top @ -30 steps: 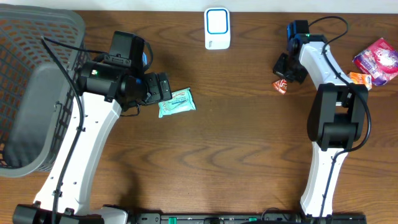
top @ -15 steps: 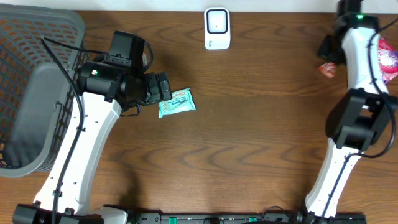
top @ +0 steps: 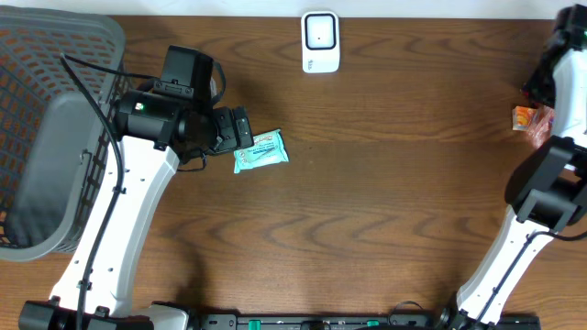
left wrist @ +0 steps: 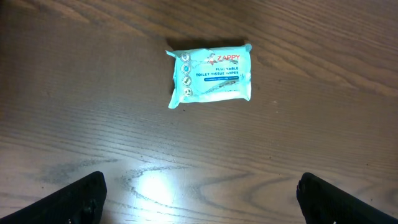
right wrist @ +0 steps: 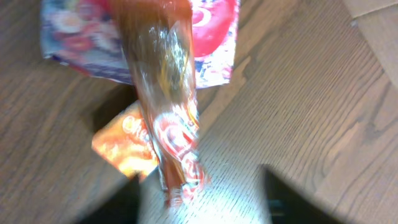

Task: Scan the item barcode
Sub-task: 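Carry the TOP bar right and place it beside the bag, then reach the right gripper left and grasp the blue wipes pack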

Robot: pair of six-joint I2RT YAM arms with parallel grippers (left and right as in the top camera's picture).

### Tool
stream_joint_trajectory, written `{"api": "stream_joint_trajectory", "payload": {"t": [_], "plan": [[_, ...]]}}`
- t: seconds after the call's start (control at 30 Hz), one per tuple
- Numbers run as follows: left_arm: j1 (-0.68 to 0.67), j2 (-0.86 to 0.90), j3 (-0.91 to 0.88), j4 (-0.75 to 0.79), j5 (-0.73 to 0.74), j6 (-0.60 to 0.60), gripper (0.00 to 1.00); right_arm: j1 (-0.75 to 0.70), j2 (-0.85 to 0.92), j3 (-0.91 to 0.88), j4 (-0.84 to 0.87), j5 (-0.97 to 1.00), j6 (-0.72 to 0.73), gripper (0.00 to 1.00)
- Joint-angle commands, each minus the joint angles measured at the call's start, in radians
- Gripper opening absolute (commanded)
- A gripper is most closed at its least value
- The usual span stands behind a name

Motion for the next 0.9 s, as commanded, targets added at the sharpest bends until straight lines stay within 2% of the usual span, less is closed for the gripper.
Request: {"api": "stream_joint_trajectory", "payload": {"t": [0.0, 0.3, 0.43, 0.6, 0.87], "plan": [[0.002, 0.001, 0.005, -0.003, -0.01, 0.003, 0.98, -0.014, -0.006, 0.003, 0.003, -0.133, -0.007, 0.8], [0.002, 0.001, 0.005, -0.002, -0.01, 0.003, 0.98, 0.04, -0.006, 0.002, 0.019, -0.786, -0.01, 0.77], [0.002, 0.001, 0.005, -0.002, -0.01, 0.003, 0.98, 0.121, -0.006, 0.002, -0.002, -1.001, -0.103, 0.8], [0.002, 0.001, 0.005, -0.002, -0.01, 0.003, 0.98, 0.301, -0.006, -0.037, -0.01, -1.024, -0.251, 0.97], [0.002, 0.001, 0.005, -0.002, -0.01, 0.003, 0.98, 0.625, -0.006, -0.186, 0.098, -1.024, -0.224, 0.99]]}}
